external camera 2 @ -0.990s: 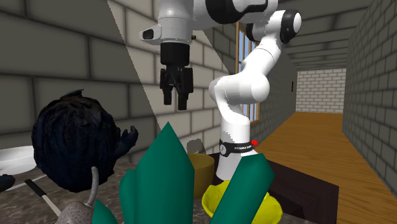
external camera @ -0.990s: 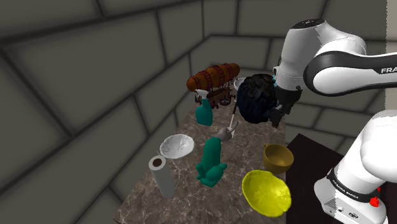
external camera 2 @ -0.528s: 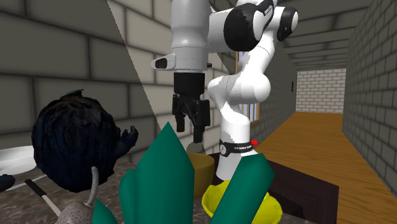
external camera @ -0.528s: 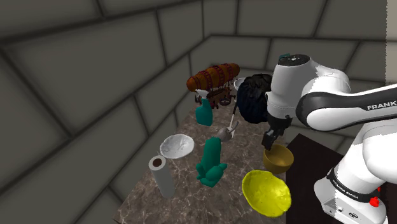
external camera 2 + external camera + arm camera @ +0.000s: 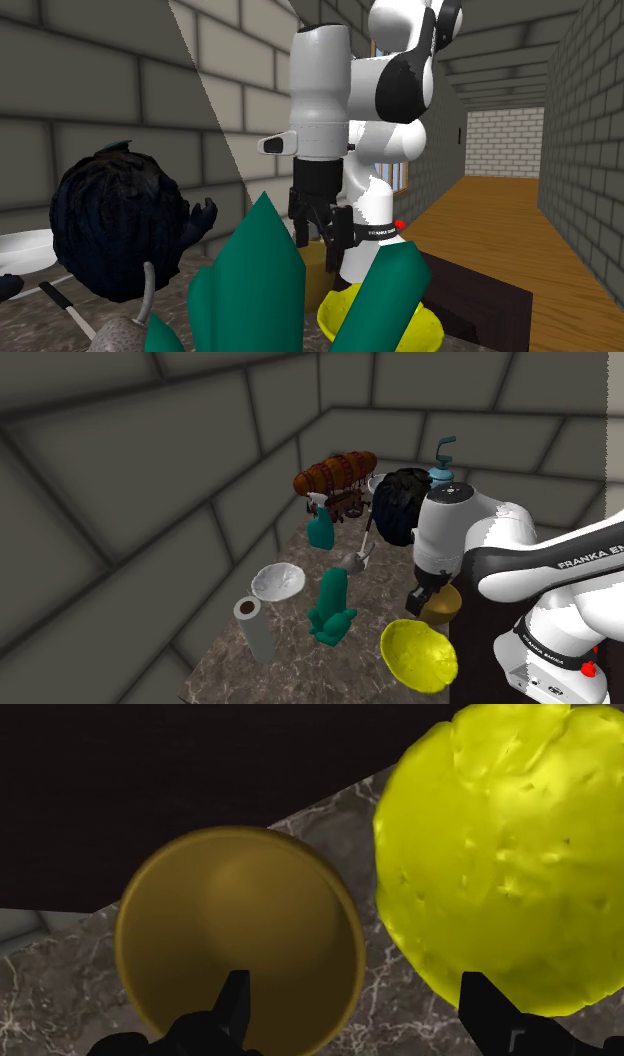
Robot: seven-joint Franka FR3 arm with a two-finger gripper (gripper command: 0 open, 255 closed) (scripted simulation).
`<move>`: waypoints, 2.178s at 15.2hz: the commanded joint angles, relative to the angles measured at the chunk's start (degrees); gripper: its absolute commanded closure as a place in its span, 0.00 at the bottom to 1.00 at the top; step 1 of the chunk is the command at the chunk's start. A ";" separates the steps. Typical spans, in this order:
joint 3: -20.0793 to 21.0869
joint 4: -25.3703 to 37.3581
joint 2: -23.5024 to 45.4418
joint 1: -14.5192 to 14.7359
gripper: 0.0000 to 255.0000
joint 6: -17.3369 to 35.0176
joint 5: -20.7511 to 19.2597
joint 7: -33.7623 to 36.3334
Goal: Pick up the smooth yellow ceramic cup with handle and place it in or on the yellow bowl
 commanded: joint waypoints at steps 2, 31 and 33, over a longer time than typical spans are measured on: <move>0.79 -0.96 3.12 -0.43 0.00 4.11 0.19 0.20; -1.63 1.77 -5.05 0.19 1.00 -6.70 -0.73 -0.67; -2.14 2.63 -6.54 0.20 1.00 -9.03 -1.05 -0.81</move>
